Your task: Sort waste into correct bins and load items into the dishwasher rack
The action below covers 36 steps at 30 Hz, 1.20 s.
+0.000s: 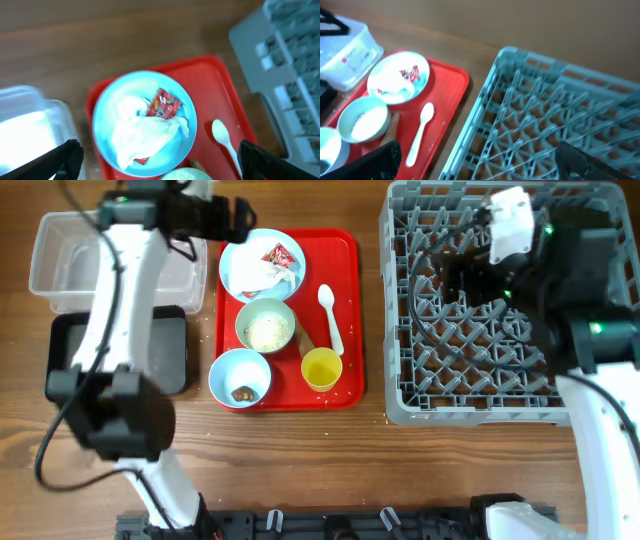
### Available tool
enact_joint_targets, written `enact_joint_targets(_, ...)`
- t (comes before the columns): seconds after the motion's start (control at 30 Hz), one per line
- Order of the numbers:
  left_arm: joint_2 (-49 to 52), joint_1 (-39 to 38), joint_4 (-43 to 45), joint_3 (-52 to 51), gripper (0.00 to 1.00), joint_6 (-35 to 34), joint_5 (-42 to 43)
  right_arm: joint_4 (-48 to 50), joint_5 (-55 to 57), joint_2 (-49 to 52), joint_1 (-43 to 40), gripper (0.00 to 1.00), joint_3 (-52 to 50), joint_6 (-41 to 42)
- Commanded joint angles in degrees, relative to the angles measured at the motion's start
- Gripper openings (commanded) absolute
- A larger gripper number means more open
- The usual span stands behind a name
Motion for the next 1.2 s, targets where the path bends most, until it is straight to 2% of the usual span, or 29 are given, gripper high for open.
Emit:
enact_joint_targets(0.0, 5.4, -1.9, 0.9, 1.5, 1.00, 1.3, 0.3, -2.2, -1.8, 4.1, 0.1, 1.00, 1.3, 9.4)
enact_joint_targets(0.1, 11.3, -3.6, 1.4, 1.5, 1.00, 5.4, -2.3, -3.6, -1.8, 7.0, 0.1, 1.00, 1.3, 10.4)
enact_joint_targets(0.2, 16.6, -4.4, 2.1, 1.5, 1.00, 6.1, -7.2, -4.7, -1.7, 8.0, 0.1, 1.00, 1.2, 10.2)
enact_joint_targets(0.43, 25.9, -5.8, 4.9, 1.2, 0.99, 7.6, -7.3, -5.2, -1.5, 8.2, 0.1, 1.00, 1.2, 10.2)
enact_joint_targets(0.47, 27.3, -6.1, 5.5, 1.2, 0.78, 7.5, -7.3, -5.3, -1.5, 8.2, 0.1, 1.00, 1.2, 10.2)
enact_joint_targets(0.57, 28.1, -6.1, 5.7, 1.2, 0.04, 7.5, -7.3, -5.4, -1.3, 8.2, 0.1, 1.00, 1.2, 10.2)
enact_joint_targets(0.63, 27.0, -6.1, 5.6, 1.3, 0.04, 6.9, -7.4, -5.4, -1.3, 8.2, 0.1, 1.00, 1.2, 10.2)
enact_joint_targets(0.7, 23.4, -5.7, 5.5, 3.0, 0.04, 1.5, -7.6, -5.4, -1.3, 8.2, 0.1, 1.00, 1.2, 10.2)
enact_joint_targets(0.73, 19.3, -5.0, 5.3, 5.3, 0.04, -3.8, -7.5, -5.4, -1.3, 8.2, 0.1, 1.00, 1.2, 10.2)
enact_joint_targets(0.8, 11.5, -2.9, 5.3, 7.0, 0.04, -9.7, -7.7, -5.4, -1.3, 8.2, 0.1, 1.00, 1.2, 10.2)
enact_joint_targets(0.87, 5.5, -0.2, 5.0, 7.0, 0.04, -13.1, -12.2, -5.4, -1.3, 8.2, 0.1, 1.00, 1.2, 10.2)
enact_joint_targets(0.9, 2.6, 2.7, 4.0, 7.0, 0.04, -14.9, -17.1, -5.3, -1.3, 8.2, 0.1, 1.00, 1.2, 10.3)
enact_joint_targets(1.0, 3.0, 9.6, 0.0, 6.4, 0.04, -15.4, -24.3, -4.7, -1.4, 8.2, 0.1, 1.00, 1.2, 10.4)
enact_joint_targets(1.07, 6.5, 13.4, 1.7, 3.8, 0.04, -15.7, -24.0, -4.5, -1.4, 8.2, 0.1, 1.00, 1.2, 10.4)
enact_joint_targets(1.1, 9.0, 14.6, 2.3, 3.5, 0.06, -15.7, -24.0, -4.5, -1.3, 8.2, 0.1, 1.00, 1.2, 10.4)
enact_joint_targets(1.17, 13.0, 15.8, 2.4, 3.5, 0.31, -15.7, -24.0, -4.6, -1.4, 8.2, 0.1, 1.00, 1.2, 10.4)
